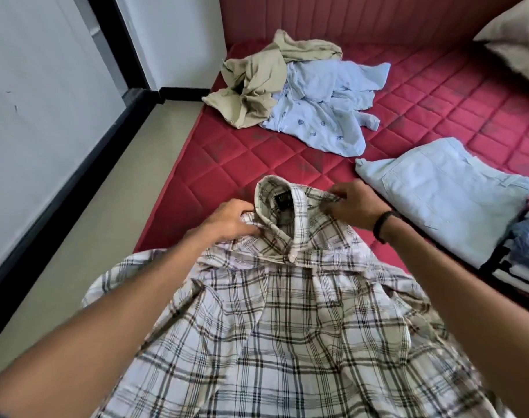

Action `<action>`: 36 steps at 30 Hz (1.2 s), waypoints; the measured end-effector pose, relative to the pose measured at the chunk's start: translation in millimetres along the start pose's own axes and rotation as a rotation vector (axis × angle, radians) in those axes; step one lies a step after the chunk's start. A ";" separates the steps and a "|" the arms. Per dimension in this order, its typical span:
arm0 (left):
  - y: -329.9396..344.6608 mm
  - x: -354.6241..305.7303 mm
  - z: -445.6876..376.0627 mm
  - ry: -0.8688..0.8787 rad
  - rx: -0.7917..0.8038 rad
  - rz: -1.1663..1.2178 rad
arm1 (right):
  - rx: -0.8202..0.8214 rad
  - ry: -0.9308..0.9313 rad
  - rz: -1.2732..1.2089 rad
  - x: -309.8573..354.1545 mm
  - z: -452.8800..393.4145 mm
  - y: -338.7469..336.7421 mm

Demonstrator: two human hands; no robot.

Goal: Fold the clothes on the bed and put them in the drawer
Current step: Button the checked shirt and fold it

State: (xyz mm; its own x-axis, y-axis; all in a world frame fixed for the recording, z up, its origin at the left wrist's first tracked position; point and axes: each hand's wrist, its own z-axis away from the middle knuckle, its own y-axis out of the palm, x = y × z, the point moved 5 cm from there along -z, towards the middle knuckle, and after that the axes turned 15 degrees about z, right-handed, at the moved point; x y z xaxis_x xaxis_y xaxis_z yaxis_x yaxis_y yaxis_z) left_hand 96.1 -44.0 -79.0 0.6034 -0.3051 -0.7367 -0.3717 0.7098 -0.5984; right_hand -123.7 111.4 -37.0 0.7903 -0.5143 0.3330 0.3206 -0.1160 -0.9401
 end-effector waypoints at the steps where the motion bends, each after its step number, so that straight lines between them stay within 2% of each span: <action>1: -11.5 -6.4 -2.6 0.042 -0.028 0.024 | -0.057 0.005 0.018 -2.2 -3.9 -12.5; 5: -105.3 -69.6 10.7 0.205 -0.333 0.156 | -0.361 -0.017 0.159 0.7 3.4 -99.8; 8: -190.4 -148.7 49.4 0.353 -0.472 -0.018 | -0.590 -0.024 0.383 25.4 9.2 -193.3; 10: -245.8 -208.9 84.0 0.496 -0.596 -0.142 | -0.808 -0.024 0.436 54.9 17.8 -264.9; 12: -286.0 -256.8 115.1 0.619 -0.737 -0.221 | -0.956 -0.038 0.435 82.1 24.1 -315.9; 15: -341.7 -324.0 174.4 0.765 -0.938 -0.238 | -1.029 0.003 0.452 123.0 38.5 -398.3; 18: -367.7 -365.8 212.4 0.828 -0.852 -0.243 | -1.146 0.065 0.330 136.2 51.1 -471.2; 22: -383.8 -396.0 238.8 0.861 -0.757 -0.299 | -0.863 0.085 0.303 143.0 45.3 -518.0; 23: -385.0 -404.3 249.3 0.865 -0.789 -0.358 | -0.878 0.089 0.293 141.9 52.9 -533.1; 24: -385.8 -411.1 256.2 0.872 -0.832 -0.426 | -0.961 0.087 0.254 139.9 60.8 -549.2; 26: -386.7 -426.2 275.3 0.924 -0.932 -0.513 | -1.093 0.007 -0.103 129.4 87.6 -568.1; 27: -388.4 -432.6 285.0 0.959 -0.963 -0.513 | -1.018 -0.065 -0.273 127.9 94.9 -563.0; 30: -386.7 -446.5 307.8 1.108 -1.037 -0.545 | -0.375 -0.322 -0.569 144.4 100.7 -495.4; 32: -380.7 -456.5 312.3 1.146 -1.057 -0.660 | -0.121 -0.474 -0.804 153.8 104.6 -454.9; 34: -377.1 -467.0 315.0 1.124 -1.062 -0.729 | -0.042 -0.559 -0.857 165.0 105.8 -424.0; 36: -380.4 -475.9 319.3 1.104 -1.083 -0.746 | -0.041 -0.558 -0.664 179.5 100.6 -386.7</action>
State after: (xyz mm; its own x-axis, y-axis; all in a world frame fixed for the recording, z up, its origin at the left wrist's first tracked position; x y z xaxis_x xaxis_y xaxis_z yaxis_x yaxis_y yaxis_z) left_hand 175.5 34.0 599.8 0.2924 -0.9340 0.2053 -0.8091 -0.3561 -0.4675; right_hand -53.3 149.5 393.7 0.5907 0.1616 0.7906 0.7956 -0.2804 -0.5371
